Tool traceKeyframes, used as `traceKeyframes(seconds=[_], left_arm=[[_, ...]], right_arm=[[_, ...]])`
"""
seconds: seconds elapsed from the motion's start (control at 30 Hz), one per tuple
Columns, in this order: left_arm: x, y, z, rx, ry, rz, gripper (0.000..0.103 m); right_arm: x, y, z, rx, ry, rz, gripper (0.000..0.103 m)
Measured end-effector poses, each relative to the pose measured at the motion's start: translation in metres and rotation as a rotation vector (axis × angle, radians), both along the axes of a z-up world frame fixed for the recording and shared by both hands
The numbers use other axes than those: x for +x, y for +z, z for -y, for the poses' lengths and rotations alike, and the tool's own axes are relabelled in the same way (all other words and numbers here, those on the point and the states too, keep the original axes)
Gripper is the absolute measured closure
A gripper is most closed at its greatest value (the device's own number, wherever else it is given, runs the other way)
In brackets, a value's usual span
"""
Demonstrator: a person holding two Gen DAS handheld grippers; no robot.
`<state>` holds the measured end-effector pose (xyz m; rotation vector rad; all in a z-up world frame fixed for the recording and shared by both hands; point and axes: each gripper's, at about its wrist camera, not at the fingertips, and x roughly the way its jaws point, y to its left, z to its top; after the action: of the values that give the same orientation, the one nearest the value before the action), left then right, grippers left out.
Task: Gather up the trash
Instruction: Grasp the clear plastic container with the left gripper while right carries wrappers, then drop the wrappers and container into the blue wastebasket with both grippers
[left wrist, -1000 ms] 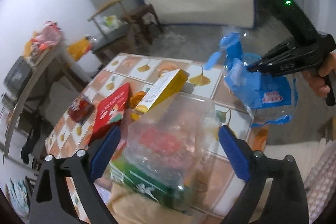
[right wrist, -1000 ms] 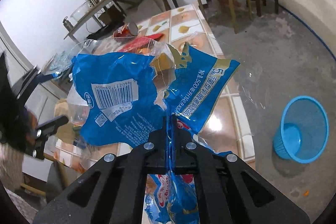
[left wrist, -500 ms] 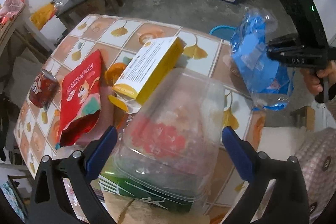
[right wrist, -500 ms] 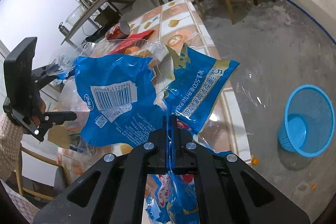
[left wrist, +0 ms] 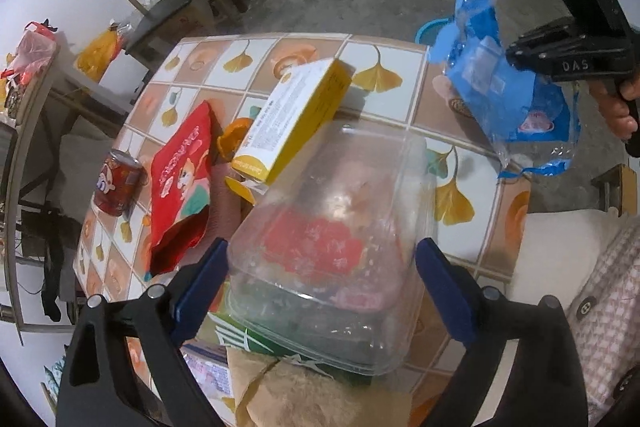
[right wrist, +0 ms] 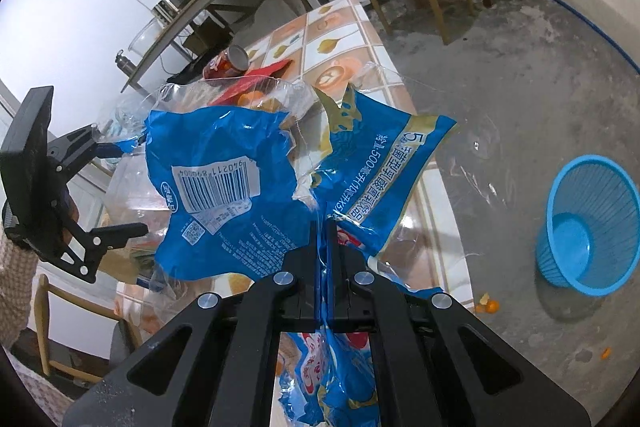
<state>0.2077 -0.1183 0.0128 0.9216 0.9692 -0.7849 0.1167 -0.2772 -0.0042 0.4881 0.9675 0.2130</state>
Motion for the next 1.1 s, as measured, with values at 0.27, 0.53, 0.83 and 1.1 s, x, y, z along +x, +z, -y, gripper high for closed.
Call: traceKeyframes(seconds=[0.27, 0.53, 0.83, 1.1], left_arm=[[-0.02, 0.028, 0.004, 0.001, 0.057, -0.011, 0.014], [-0.033, 0.067, 0.009, -0.156, 0.123, 0.013, 0.015], [-0.016, 0.102, 0.015, -0.36, 0.227, 0.017, 0.016], [-0.003, 0.101, 0.084, -0.577, 0.189, -0.117, 0.016]], right_arm=[[-0.014, 0.002, 0.01, 0.038, -0.006, 0.033, 0.102], [-0.028, 0.006, 0.018, 0.065, -0.009, 0.065, 0.102], [-0.043, 0.01, 0.035, 0.079, -0.059, 0.098, 0.102], [-0.078, 0.005, 0.111, 0.067, -0.262, 0.08, 0.102]])
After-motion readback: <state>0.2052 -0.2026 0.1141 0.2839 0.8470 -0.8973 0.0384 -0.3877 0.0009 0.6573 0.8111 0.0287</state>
